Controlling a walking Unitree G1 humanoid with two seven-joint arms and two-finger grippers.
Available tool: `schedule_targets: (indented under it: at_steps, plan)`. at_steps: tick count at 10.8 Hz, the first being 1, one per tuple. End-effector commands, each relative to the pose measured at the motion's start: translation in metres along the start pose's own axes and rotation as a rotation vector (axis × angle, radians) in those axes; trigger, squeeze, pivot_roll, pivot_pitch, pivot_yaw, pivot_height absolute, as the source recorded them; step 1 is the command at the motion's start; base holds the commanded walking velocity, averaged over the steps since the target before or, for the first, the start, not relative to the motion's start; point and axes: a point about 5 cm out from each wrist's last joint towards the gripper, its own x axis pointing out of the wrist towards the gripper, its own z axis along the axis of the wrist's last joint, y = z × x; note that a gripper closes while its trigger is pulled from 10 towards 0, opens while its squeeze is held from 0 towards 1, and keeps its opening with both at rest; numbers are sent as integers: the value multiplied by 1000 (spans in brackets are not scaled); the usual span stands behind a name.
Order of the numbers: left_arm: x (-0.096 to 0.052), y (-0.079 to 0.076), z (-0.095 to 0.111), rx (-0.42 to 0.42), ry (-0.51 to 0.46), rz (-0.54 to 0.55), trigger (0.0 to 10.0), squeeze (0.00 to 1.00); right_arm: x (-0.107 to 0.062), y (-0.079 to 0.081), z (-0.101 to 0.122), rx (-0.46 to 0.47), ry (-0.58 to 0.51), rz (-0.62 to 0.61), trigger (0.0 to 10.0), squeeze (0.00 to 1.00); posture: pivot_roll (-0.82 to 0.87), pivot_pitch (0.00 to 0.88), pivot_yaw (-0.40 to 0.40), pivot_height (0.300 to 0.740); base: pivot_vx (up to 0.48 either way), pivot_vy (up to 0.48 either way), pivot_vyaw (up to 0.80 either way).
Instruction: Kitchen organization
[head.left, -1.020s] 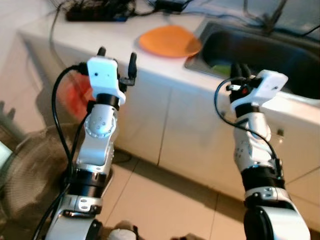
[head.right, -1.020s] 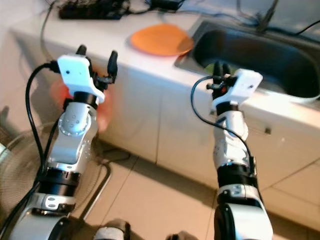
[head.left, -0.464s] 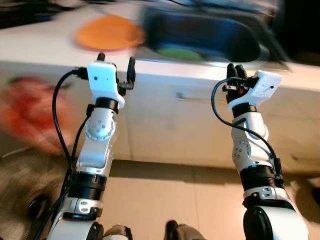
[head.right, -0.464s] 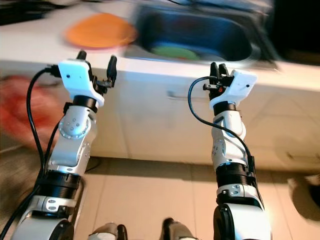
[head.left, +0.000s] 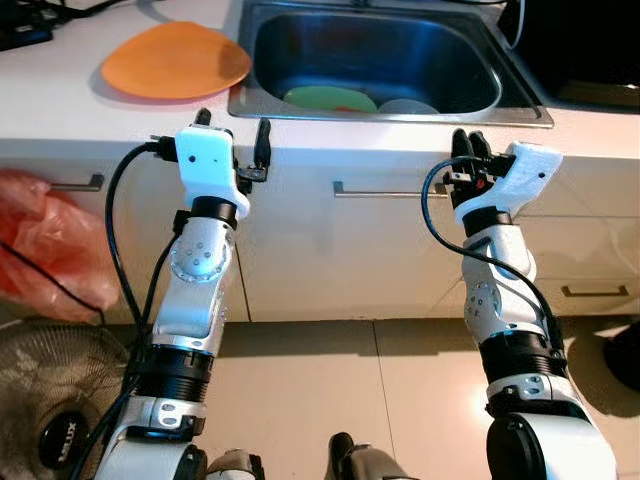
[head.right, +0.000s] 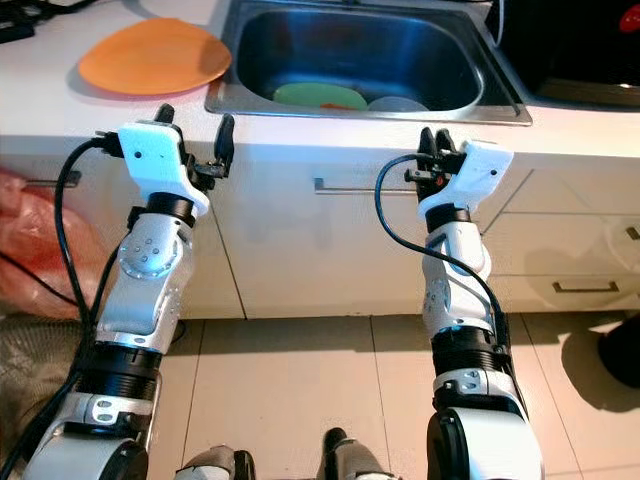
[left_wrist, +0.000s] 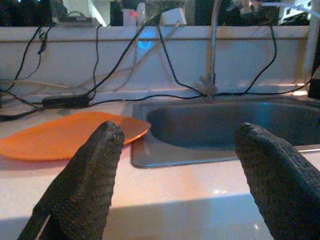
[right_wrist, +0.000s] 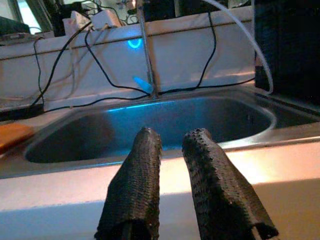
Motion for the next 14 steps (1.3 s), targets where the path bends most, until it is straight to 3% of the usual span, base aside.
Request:
schedule_targets:
  at_steps: [1,3,5,6,7,9,10,11,12,14]
  plan:
    - [-8,0,-16,1,64,-1,10000,0,-7,-4,-10,4,39,-6,10000,0,70,150,-58,740,0,0,0]
    - [-15,4,-27,-5,108,13,10000,0,-10,-7,-16,1,64,-22,10000,0,71,150,-56,740,0,0,0]
    - [-33,8,-54,31,212,5,10000,0,-30,-17,-35,-33,147,-36,10000,0,72,157,-56,740,0,0,0]
    - [-48,12,-77,5,309,25,10000,0,-46,-24,-52,-42,228,-50,10000,0,69,159,-58,740,0,0,0]
    - [-76,16,-109,38,455,31,10000,0,-78,-41,-82,-92,390,-75,10000,0,70,160,-61,740,0,0,0]
    - [-112,21,-141,31,630,41,10000,0,-120,-60,-111,-111,593,-130,10000,0,68,164,-65,740,0,0,0]
    - [-145,25,-165,1,793,53,10000,0,-159,-73,-131,-105,769,-186,10000,0,70,164,-67,740,0,0,0]
    - [-164,26,-175,-22,879,61,10000,0,-181,-79,-139,-107,867,-212,10000,0,70,166,-68,740,0,0,0]
    - [-194,28,-188,-38,1006,84,10000,0,-209,-83,-147,-98,983,-229,10000,0,62,158,-69,740,0,0,0]
    - [-235,29,-200,-42,1163,107,10000,0,-245,-91,-153,-118,1113,-286,10000,0,52,116,-60,740,0,0,0]
